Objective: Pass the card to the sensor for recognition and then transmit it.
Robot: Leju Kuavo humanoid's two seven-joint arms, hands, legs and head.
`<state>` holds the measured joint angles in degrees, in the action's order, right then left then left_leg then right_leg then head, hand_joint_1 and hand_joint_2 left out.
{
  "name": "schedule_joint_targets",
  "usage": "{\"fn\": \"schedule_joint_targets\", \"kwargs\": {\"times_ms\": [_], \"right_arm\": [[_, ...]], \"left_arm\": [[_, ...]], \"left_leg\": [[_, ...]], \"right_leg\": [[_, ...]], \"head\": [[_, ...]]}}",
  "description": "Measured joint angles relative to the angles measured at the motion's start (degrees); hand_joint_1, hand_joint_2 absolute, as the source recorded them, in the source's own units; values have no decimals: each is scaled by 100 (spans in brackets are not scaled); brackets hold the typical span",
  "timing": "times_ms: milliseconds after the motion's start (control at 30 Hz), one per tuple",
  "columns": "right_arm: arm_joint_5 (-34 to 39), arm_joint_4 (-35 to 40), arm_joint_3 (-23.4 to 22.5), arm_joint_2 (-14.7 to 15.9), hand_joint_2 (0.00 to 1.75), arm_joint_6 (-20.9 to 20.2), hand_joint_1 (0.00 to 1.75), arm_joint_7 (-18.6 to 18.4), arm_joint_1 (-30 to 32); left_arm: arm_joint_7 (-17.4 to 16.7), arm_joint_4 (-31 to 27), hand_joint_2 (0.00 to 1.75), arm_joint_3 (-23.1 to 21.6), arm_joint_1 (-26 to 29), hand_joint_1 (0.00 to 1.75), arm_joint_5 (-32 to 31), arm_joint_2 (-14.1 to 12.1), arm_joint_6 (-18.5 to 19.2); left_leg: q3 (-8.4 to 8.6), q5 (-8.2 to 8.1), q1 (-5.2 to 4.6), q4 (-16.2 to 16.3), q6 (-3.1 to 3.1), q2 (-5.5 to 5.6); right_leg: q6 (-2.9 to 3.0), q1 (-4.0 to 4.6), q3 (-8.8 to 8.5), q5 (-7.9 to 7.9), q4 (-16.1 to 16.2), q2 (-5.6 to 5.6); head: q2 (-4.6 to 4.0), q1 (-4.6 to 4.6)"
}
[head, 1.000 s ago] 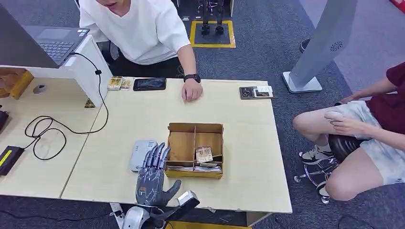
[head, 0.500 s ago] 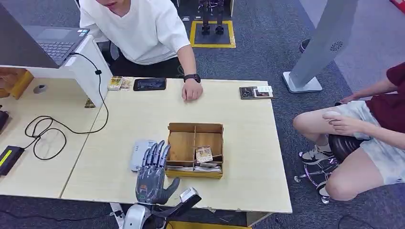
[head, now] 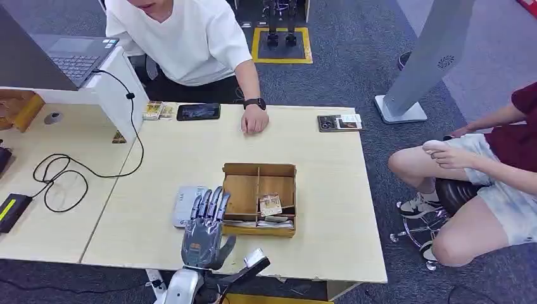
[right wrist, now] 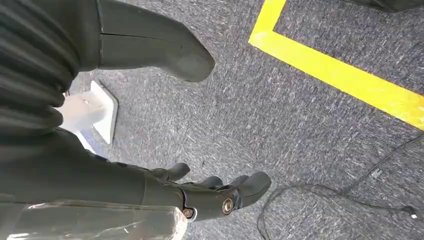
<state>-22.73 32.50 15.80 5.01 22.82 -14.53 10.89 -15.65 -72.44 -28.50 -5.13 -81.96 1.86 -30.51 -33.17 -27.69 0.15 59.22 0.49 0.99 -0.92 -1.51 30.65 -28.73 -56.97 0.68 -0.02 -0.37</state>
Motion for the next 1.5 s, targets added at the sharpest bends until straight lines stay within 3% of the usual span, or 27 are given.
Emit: {"fn": "schedule_joint_targets", "kwargs": {"times_ms": [333, 367, 400, 433, 733, 1200, 1333, 1500], "right_arm": [[-46, -332, 101, -24, 175, 20, 0, 92, -237], [-46, -365, 109, -26, 175, 20, 0, 105, -256], [-44, -387, 114, -33, 175, 20, 0, 118, -277], [-44, -418, 120, -42, 175, 20, 0, 124, -297], [-33, -599, 151, -68, 175, 20, 0, 140, -388], [-33, -732, 155, -101, 175, 22, 0, 164, -473], [-31, -767, 157, -105, 175, 24, 0, 201, -490], [-2, -813, 157, -118, 175, 52, 0, 245, -495]], "left_arm": [[50, 426, 175, -48, -525, 0, 162, -98, 125], [35, 450, 175, -55, -555, 37, 175, -98, 172], [15, 474, 175, -59, -578, 147, 186, -98, 197], [0, 496, 175, -70, -600, 175, 212, -101, 232], [-44, 629, 175, -243, -711, 175, 282, -162, 454], [-28, 669, 175, -328, -738, 175, 404, -223, 404], [18, 671, 175, -328, -737, 175, 457, -234, 297], [195, 662, 175, -328, -735, 175, 678, -236, -215]], "left_leg": [[1, 2, 0, 0, 1, 0], [1, 2, 0, 0, 1, 0], [1, 2, 0, 0, 1, 0], [1, 2, 0, 0, 1, 0], [1, 2, 0, 0, 1, 0], [1, 2, 0, 0, 1, -1], [0, 2, 0, 0, 1, 0], [0, 2, 0, 0, 1, 0]], "right_leg": [[0, 0, 0, 1, -1, 1], [0, 0, -1, 1, -1, 1], [0, 0, 0, 1, -1, 1], [0, 0, 0, 1, -1, 1], [0, 0, 0, 1, -1, 1], [0, 0, 0, 1, -1, 1], [0, 0, 0, 1, -1, 1], [0, 0, 0, 1, -1, 0]], "head": [[0, -2], [0, 0], [0, 0], [0, -2], [0, -2], [0, 0], [0, 0], [0, -2]]}}
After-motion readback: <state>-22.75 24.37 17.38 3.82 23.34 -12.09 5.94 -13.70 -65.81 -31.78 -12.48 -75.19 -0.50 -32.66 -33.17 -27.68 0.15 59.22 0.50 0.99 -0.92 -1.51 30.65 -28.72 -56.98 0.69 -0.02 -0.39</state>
